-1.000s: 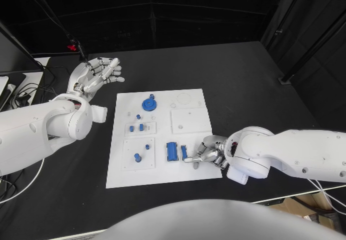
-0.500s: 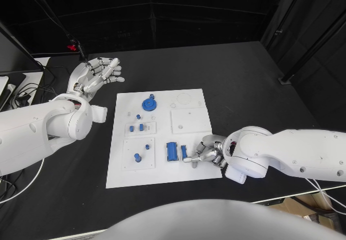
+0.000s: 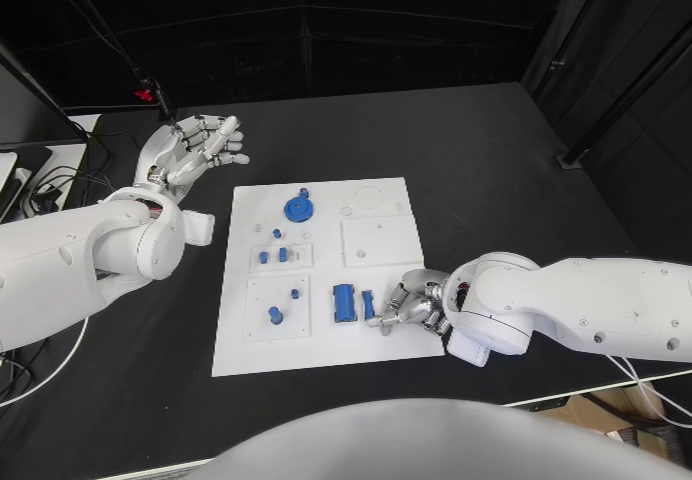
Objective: Assemble the parts on the task board
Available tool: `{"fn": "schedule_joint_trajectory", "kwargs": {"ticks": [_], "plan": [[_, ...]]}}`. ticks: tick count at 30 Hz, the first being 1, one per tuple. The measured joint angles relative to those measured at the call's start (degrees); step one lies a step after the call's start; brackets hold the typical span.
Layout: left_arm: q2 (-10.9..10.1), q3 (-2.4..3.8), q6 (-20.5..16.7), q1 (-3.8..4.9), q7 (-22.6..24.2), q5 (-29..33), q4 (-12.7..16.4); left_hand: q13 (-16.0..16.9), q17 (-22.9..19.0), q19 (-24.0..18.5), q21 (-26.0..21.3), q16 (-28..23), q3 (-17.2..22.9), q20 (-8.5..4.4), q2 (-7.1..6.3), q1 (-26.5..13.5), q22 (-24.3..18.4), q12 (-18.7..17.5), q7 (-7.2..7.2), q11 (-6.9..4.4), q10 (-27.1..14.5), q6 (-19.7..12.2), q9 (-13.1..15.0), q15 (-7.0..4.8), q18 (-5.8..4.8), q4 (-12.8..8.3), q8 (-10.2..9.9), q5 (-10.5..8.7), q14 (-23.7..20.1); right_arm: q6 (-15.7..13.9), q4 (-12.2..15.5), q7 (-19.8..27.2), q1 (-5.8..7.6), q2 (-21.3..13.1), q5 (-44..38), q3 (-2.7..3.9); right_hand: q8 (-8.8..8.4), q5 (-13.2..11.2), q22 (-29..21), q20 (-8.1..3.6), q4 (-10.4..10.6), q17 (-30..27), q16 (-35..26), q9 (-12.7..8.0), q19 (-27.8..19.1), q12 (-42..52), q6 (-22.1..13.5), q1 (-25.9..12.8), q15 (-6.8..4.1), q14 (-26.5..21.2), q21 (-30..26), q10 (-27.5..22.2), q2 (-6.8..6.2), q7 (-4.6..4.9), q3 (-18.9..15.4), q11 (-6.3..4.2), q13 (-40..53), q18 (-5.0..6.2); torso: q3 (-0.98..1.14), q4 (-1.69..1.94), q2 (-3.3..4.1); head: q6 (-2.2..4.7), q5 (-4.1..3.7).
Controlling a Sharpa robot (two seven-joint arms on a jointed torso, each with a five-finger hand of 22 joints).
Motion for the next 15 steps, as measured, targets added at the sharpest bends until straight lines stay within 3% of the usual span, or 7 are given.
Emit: {"fn": "schedule_joint_trajectory", "kwargs": {"ticks": [4,10,15], "plan": [[0.0,0.00,0.0,0.00,0.0,0.0,0.0,0.0,0.0,0.0,0.0,0.0,0.0,0.00,0.00,0.0,0.0,0.0,0.00,0.00,0.0,0.0,0.0,0.00,0.00,0.0,0.0,0.00,0.0,0.0,0.0,0.1,0.00,0.0,0.1,0.01,-0.44,1.8,0.0,-0.21,-0.2,0.0,0.0,0.1,0.2,0.0,0.0,0.6,0.01,0.0,0.0,0.0,-0.26,0.00,0.2,0.00,0.0,0.00,0.00,-0.02,0.02,0.00,0.02],[0.0,0.00,0.0,0.00,0.0,0.0,0.0,0.0,0.0,0.0,0.0,0.0,0.0,0.00,0.00,0.0,0.0,0.0,0.00,0.00,0.0,0.0,0.0,0.00,0.00,0.0,0.0,0.00,0.0,-0.1,0.0,0.2,0.01,0.0,0.1,0.02,-0.56,2.1,0.0,-0.21,-0.4,0.0,0.0,0.2,0.2,0.0,0.0,1.5,0.01,0.0,0.0,0.0,-0.54,-0.02,0.1,-0.01,0.1,0.00,-0.01,-0.06,0.02,0.00,0.02],[0.0,0.00,0.0,0.00,0.0,0.0,0.0,0.0,0.0,0.0,0.0,0.0,0.0,0.00,0.00,0.0,0.0,0.0,0.00,0.00,0.0,0.0,0.0,0.00,0.00,0.0,0.0,0.00,0.0,-0.2,0.2,0.4,0.02,-0.4,0.1,0.03,-0.72,2.2,0.0,-0.20,-2.8,0.0,0.0,0.6,0.2,0.0,-0.2,4.1,-0.12,-0.1,0.0,-0.2,-2.98,-0.20,-0.5,-0.21,0.1,0.00,0.00,-0.06,0.01,0.00,-0.06]]}}
